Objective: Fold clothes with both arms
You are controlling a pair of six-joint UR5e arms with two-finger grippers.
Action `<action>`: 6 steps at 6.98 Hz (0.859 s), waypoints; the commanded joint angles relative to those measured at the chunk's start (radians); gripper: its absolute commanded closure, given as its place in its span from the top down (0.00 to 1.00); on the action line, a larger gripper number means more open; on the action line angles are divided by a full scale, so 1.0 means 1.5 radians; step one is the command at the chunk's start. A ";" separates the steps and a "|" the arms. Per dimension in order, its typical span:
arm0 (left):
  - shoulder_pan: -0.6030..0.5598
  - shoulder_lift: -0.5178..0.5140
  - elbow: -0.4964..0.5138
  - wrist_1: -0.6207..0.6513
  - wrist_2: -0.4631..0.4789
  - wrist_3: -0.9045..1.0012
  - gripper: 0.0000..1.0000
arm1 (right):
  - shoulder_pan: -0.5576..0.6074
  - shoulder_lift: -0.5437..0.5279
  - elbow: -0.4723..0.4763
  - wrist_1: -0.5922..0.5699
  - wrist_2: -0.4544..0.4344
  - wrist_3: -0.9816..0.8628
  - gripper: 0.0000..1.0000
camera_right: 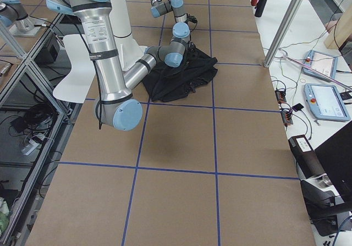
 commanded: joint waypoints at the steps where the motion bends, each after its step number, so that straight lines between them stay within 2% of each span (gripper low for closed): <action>1: 0.003 -0.006 0.024 -0.040 0.000 0.000 0.44 | 0.000 -0.002 -0.001 0.000 0.000 0.000 1.00; 3: 0.001 -0.006 0.027 -0.055 0.000 0.001 0.00 | 0.001 -0.002 0.004 0.000 0.001 0.000 1.00; 5: -0.008 -0.001 0.005 -0.051 0.003 0.017 0.00 | 0.003 -0.003 0.004 0.000 0.001 0.000 1.00; 6: -0.067 -0.001 0.010 -0.055 0.000 0.117 0.00 | 0.006 -0.003 0.003 0.000 0.001 0.000 1.00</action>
